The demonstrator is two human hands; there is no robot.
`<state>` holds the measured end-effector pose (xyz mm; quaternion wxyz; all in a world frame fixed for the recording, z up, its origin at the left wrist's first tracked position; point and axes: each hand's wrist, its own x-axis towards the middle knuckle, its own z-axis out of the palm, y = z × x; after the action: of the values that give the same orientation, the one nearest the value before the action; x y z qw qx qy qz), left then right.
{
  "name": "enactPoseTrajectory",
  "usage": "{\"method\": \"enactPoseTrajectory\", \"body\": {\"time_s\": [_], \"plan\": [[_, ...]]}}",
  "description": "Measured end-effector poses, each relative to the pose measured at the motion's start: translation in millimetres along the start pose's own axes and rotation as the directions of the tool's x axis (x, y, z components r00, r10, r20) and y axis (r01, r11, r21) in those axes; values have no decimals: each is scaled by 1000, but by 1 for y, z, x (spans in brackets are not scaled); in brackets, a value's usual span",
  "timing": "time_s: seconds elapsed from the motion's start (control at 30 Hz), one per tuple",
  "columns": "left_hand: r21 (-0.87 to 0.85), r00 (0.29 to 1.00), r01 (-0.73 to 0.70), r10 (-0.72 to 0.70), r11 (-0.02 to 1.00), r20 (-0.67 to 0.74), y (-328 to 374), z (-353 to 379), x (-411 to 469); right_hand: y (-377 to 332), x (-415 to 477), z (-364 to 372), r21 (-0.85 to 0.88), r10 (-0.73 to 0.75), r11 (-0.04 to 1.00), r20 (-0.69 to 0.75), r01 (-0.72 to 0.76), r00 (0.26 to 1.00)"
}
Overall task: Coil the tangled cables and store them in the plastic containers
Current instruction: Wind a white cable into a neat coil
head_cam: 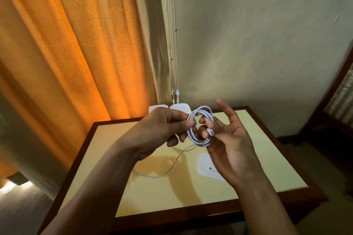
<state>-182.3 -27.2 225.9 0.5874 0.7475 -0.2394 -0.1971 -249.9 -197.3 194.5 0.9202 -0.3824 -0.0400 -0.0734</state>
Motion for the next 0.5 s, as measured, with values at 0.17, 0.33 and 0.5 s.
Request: {"method": "enactPoseTrajectory", "body": {"time_s": [0.17, 0.33, 0.5], "plan": [[-248, 988, -1, -37, 969, -148, -16, 9, -1, 8, -7, 10, -75, -44, 997, -101, 37, 994], [-334, 986, -42, -15, 942, -165, -18, 11, 0, 23, -5, 11, -787, -426, 552, 17, 274, 905], [-301, 979, -64, 1, 952, -204, -16, 9, 2, 35, -5, 14, -914, -640, 244, 100, 325, 762]]}}
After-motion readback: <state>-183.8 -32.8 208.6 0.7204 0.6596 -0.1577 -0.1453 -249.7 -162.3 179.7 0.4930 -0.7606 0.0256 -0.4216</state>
